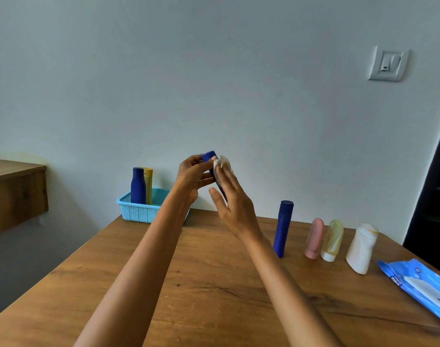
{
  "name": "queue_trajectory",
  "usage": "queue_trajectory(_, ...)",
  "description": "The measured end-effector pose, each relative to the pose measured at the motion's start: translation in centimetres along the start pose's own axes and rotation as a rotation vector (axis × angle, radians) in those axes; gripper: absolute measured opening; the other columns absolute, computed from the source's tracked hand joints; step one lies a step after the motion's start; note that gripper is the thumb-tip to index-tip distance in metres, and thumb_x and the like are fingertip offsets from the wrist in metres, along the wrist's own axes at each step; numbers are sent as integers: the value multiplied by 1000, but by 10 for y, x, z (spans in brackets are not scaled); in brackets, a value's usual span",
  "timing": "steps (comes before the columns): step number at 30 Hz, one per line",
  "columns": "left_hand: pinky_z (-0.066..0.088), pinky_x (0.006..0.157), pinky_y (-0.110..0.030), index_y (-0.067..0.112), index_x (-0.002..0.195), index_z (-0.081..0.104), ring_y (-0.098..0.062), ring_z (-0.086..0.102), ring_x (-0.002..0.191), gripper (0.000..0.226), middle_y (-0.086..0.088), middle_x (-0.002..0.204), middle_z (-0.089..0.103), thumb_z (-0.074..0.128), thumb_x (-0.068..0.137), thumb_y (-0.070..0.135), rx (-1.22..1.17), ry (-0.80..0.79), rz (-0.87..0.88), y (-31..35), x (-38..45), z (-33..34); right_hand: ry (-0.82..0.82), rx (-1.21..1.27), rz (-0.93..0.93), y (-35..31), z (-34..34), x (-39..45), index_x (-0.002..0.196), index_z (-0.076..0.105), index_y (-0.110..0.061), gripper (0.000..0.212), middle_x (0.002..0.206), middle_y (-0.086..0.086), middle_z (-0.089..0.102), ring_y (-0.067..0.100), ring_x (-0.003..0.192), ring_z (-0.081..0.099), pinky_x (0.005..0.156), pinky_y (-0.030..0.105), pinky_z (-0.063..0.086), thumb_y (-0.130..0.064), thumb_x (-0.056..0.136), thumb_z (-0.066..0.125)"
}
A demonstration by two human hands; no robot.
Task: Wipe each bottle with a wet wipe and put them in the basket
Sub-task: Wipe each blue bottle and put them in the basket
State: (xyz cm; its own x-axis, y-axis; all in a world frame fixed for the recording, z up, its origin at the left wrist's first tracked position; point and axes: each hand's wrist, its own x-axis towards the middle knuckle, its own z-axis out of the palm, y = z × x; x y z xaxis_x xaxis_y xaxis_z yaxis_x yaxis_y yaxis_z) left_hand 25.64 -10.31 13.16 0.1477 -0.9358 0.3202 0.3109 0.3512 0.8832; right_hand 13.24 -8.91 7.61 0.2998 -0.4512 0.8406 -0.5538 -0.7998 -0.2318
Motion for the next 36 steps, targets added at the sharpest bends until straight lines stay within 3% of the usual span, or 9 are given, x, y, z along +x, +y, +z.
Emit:
queue_trajectory(3,59,66,-28,9,100,58,-22,66,75,19,-8,93,64,69,84,10,-28,54,1,0,1,-3,3,-177,-90,11,9,-15,151,15,-23,56,159,-6,6,-1,142,5,95,12,37,-38,100,34)
queue_trajectory(5,58,69,-30,7,106,55,-24,66,79,26,-8,92,63,68,84,10,-18,77,12,0,1,-3,15,-146,-86,18,12,-25,150,17,-20,54,159,-6,6,-8,140,8,90,9,41,-34,101,33)
queue_trajectory(8,57,71,-30,8,109,52,-27,65,88,29,-7,95,63,67,85,10,9,109,42,-1,3,-3,13,-23,-18,27,12,-37,150,16,-20,55,159,-8,9,-16,134,18,83,-4,37,-37,100,32)
queue_trajectory(11,57,64,-25,9,110,52,-27,65,89,29,-8,98,62,67,86,11,-11,144,46,-3,3,-4,24,55,93,35,14,-45,150,14,-27,57,157,-13,12,-15,133,20,86,-4,35,-49,98,24)
queue_trajectory(17,59,64,-26,12,101,54,-23,66,79,17,-7,96,63,64,88,11,4,23,-2,-1,2,-7,23,281,369,22,16,-29,149,20,-27,52,155,-10,24,-10,128,24,91,-3,33,-37,100,32)
queue_trajectory(23,59,64,-28,3,117,54,-24,68,80,35,-13,102,64,66,86,12,59,-91,-89,-2,0,-4,61,310,297,0,8,-7,149,21,-24,51,156,-9,19,-4,136,18,88,-11,18,-32,100,36)
queue_trajectory(29,58,64,-26,5,112,55,-26,68,85,32,-13,106,64,69,84,12,123,-39,-20,-1,-1,0,42,196,132,0,13,-10,151,12,-20,59,159,-6,8,7,144,16,92,-8,23,-34,99,38)
queue_trajectory(31,58,68,-29,6,110,54,-29,66,92,29,-13,108,62,67,85,10,104,36,35,-2,-1,2,54,137,74,7,19,-20,151,8,-19,62,159,-8,1,7,145,9,96,-4,26,-35,99,37)
queue_trajectory(36,57,68,-28,6,114,52,-30,64,97,31,-12,107,60,66,86,9,-1,171,80,0,1,5,154,14,30,27,29,-46,151,11,-14,60,159,-4,4,12,146,12,101,35,47,-24,100,41)
